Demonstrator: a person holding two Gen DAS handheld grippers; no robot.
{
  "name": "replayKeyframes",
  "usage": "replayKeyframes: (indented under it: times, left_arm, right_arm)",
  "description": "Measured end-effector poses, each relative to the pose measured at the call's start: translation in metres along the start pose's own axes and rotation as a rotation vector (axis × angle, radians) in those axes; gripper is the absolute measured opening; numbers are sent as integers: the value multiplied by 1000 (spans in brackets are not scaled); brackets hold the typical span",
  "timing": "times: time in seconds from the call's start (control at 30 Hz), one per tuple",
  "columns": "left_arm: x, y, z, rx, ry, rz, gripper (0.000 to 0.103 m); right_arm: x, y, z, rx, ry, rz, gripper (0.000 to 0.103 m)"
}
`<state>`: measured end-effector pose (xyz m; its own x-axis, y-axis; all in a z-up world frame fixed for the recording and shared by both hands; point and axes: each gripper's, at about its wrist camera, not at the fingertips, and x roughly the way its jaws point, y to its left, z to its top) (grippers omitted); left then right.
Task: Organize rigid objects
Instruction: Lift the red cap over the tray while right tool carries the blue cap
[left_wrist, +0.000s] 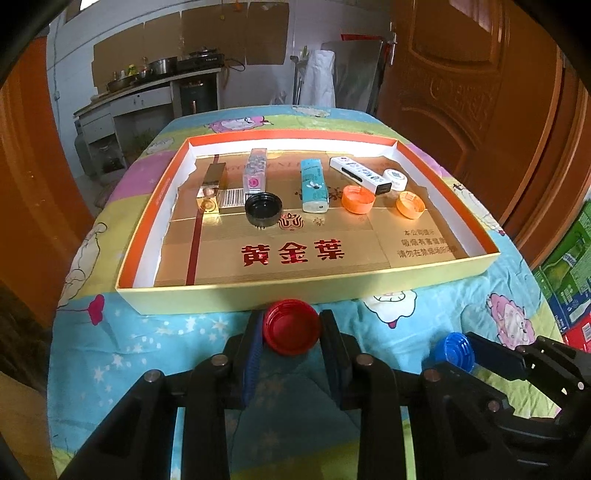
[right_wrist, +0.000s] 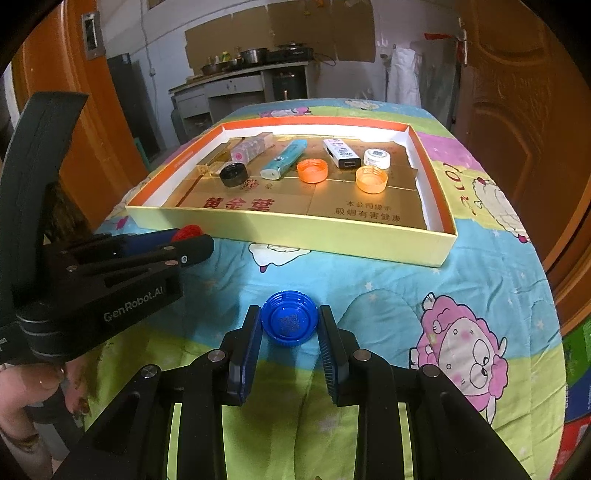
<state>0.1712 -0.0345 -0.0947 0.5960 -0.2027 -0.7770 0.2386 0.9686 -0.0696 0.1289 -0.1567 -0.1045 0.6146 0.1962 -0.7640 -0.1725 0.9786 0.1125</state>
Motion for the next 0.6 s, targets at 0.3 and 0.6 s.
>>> replayKeyframes:
  times: [0.3,0.6]
  left_arm:
    - [-24,4,3,-13,-40,-34,30]
    - [-49,18,19,-47,-106,-26,30]
  right_arm:
    - [-13,3,8,-13,-31,-13,31]
    - [-28,-3,35,-28,-92,-36,31]
